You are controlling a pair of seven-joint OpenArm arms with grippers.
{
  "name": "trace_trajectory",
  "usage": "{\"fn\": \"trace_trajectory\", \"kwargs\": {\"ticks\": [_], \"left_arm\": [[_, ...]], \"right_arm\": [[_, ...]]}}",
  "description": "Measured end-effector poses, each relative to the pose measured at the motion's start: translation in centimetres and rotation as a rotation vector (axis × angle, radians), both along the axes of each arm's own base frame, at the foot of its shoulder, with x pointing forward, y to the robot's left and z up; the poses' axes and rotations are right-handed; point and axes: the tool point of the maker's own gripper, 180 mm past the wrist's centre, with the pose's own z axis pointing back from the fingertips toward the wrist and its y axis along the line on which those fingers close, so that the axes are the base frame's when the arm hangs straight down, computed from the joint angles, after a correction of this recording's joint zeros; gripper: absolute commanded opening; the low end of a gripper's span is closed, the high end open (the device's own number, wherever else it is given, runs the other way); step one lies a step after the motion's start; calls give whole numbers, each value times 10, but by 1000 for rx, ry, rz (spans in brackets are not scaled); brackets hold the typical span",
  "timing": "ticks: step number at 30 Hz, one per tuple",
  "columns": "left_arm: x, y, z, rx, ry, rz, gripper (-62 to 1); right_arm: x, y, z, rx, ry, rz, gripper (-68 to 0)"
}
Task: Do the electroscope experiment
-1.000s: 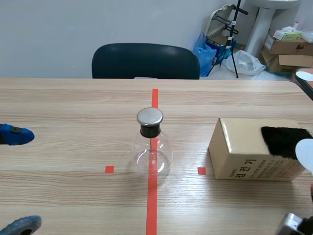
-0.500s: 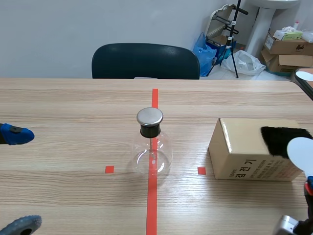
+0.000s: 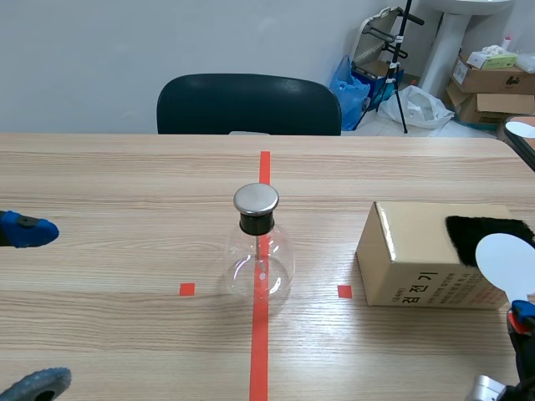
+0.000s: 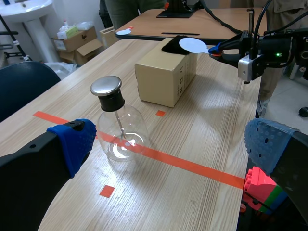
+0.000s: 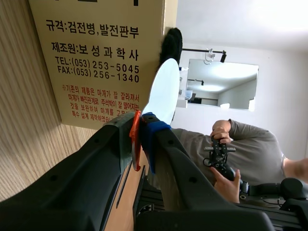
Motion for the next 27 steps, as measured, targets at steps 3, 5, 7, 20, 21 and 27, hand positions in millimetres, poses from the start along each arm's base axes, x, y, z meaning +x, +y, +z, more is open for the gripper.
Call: {"fn": "trace_trajectory", "kwargs": {"ticks": [3, 5, 7, 20, 21, 27], "left_arm": [[0, 0, 0, 0, 0, 0, 14], [0, 0, 0, 0, 0, 0, 14], [0, 0, 0, 0, 0, 0, 14], [0, 0, 0, 0, 0, 0, 14], [0, 0, 0, 0, 0, 0, 14], [0, 0, 0, 0, 0, 0, 14]], "right_arm": [[0, 0, 0, 0, 0, 0, -667], [0, 0, 0, 0, 0, 0, -667], [0, 0, 0, 0, 0, 0, -666], [12, -5, 36, -43, -89, -42, -666], [14, -5, 41, -46, -103, -57, -666], [32, 16, 71, -46, -195, -67, -666]]}}
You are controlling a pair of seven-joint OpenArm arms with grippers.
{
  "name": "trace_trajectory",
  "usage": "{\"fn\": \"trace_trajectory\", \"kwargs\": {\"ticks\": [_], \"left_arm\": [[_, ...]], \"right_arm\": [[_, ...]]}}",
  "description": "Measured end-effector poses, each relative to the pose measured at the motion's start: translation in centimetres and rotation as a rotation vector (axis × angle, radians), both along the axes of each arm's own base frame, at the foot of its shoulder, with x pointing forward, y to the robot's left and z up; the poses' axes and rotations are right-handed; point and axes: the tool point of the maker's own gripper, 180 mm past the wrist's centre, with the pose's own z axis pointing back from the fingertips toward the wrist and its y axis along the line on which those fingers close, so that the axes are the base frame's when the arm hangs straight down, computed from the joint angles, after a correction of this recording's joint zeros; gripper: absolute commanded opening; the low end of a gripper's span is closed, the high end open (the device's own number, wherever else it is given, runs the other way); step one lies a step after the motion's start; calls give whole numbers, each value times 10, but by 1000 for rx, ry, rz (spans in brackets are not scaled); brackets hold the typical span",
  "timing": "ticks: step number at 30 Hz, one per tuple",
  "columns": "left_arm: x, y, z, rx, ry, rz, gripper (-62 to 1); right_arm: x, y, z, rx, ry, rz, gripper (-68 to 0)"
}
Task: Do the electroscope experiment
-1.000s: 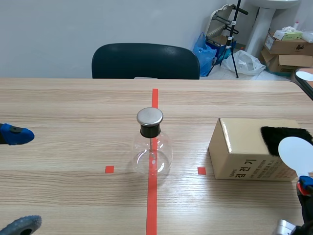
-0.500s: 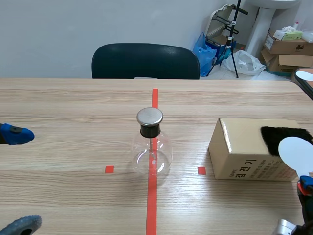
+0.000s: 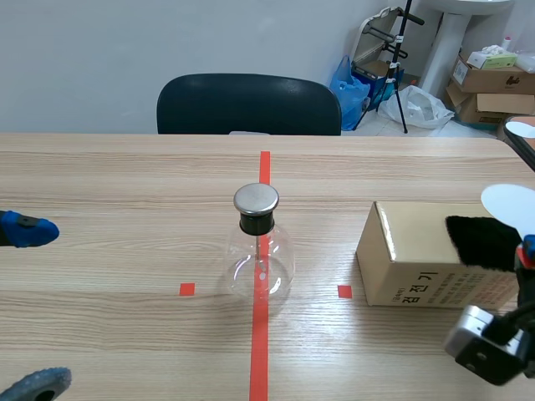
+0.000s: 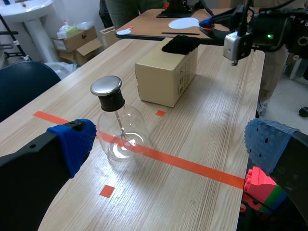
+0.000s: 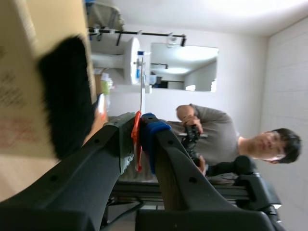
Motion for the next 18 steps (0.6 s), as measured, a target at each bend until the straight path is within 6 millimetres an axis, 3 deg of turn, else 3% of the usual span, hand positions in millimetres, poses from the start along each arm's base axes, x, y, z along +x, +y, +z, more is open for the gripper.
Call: {"fn": "trace_trajectory", "kwargs": {"ticks": [7, 18], "left_arm": [[0, 0, 0, 0, 0, 0, 14], [0, 0, 0, 0, 0, 0, 14]], "right_arm": [[14, 28, 37, 2, -110, 5, -666], [20, 78, 43, 35, -146, 35, -666]]}}
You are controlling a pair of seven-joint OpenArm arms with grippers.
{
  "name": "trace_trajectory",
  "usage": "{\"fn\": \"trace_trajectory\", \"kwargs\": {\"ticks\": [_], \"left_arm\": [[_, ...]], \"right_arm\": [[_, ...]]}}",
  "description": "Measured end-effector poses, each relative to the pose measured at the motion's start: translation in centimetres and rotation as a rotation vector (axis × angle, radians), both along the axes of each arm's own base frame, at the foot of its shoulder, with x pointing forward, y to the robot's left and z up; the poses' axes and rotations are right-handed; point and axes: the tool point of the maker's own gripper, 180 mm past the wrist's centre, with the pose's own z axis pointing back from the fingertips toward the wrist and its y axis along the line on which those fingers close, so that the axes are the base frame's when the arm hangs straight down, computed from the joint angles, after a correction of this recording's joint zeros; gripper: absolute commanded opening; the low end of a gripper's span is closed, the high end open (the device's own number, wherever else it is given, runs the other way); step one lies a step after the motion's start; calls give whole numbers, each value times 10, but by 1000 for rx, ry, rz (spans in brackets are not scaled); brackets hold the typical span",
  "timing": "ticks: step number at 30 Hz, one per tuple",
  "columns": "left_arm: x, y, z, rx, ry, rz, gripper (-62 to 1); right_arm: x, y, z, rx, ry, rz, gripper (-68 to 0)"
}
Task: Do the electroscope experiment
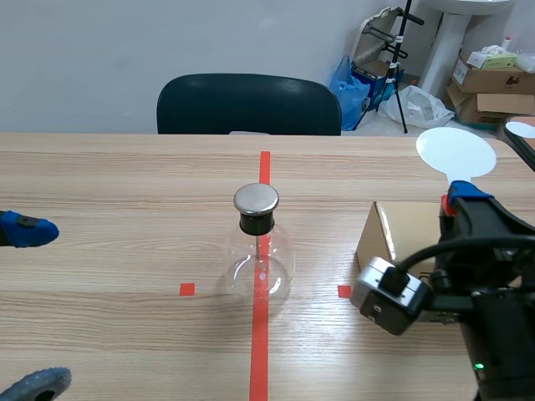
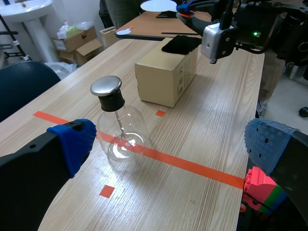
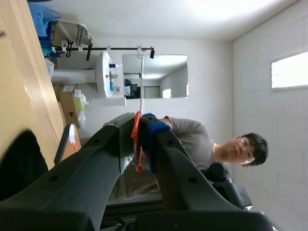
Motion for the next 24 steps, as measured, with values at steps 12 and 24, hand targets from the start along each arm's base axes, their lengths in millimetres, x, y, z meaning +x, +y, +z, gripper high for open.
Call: {"fn": "trace_trajectory", "kwargs": {"ticks": [12, 24], "left_arm": [[6, -6, -12, 49, 17, -10, -569], [44, -21, -73, 77, 109, -45, -592]], "right_arm": [[11, 30, 7, 74, -12, 23, -666], [8, 69, -2, 69, 48, 139, -666]]}}
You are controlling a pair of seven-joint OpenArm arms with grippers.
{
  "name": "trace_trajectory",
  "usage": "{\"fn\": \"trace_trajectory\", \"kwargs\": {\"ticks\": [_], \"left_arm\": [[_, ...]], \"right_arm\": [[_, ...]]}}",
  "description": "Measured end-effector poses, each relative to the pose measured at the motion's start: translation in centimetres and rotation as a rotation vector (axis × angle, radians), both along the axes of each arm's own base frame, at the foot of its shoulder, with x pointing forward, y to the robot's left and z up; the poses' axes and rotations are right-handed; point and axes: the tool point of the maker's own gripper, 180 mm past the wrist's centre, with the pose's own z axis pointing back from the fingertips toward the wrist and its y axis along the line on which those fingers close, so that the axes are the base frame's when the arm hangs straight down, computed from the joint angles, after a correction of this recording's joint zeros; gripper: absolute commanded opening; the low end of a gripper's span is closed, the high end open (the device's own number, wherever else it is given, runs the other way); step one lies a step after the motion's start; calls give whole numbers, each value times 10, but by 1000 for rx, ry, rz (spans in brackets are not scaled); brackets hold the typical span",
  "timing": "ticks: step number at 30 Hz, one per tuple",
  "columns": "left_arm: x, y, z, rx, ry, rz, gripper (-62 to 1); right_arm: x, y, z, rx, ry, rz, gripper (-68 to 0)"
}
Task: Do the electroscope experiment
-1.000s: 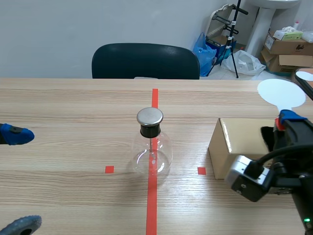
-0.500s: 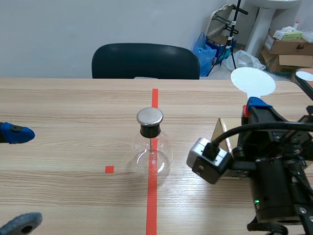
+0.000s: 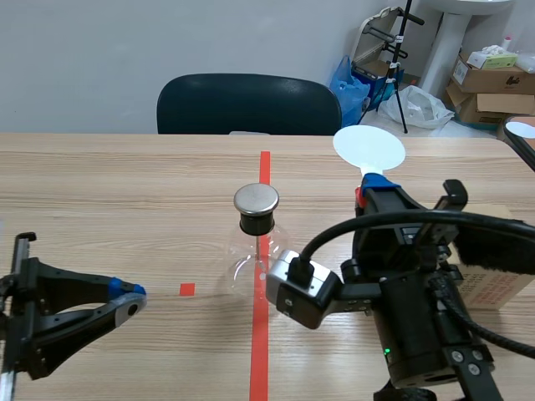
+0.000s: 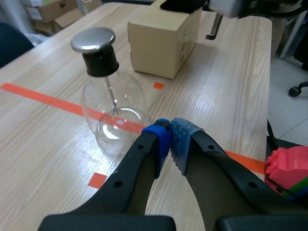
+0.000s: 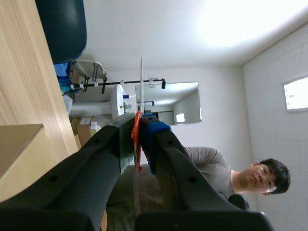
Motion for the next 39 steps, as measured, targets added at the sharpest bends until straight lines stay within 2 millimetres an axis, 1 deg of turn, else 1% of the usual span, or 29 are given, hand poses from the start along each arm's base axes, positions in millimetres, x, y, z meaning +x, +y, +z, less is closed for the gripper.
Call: {"fn": "trace_trajectory", "kwargs": {"ticks": [4, 8, 12, 15, 17, 22, 27, 32, 39], "left_arm": [[24, -3, -22, -9, 28, 35, -586], [55, -4, -37, -17, 26, 104, -579], [79, -5, -44, -29, 25, 148, -579], [89, -6, -46, -27, 23, 153, -579], [90, -9, -48, -20, 20, 144, -579], [85, -21, -55, 4, 8, 114, -579], [84, -28, -57, -1, 9, 112, -579], [87, -28, -57, 7, -12, 129, -579], [85, -28, -61, 32, -12, 115, -579]], "right_arm": [[-3, 7, -6, -8, 34, 18, -666], [-2, 8, -14, -34, 68, 23, -666], [-5, 14, -17, -48, 74, 65, -666], [-7, 15, -24, -62, 91, 81, -666], [-8, 16, -27, -73, 96, 97, -666], [-8, 14, -29, -54, 112, 101, -666], [-8, 14, -31, -45, 120, 105, -666], [-8, 13, -31, -45, 120, 102, -666], [-8, 12, -31, -41, 122, 93, -666]]}}
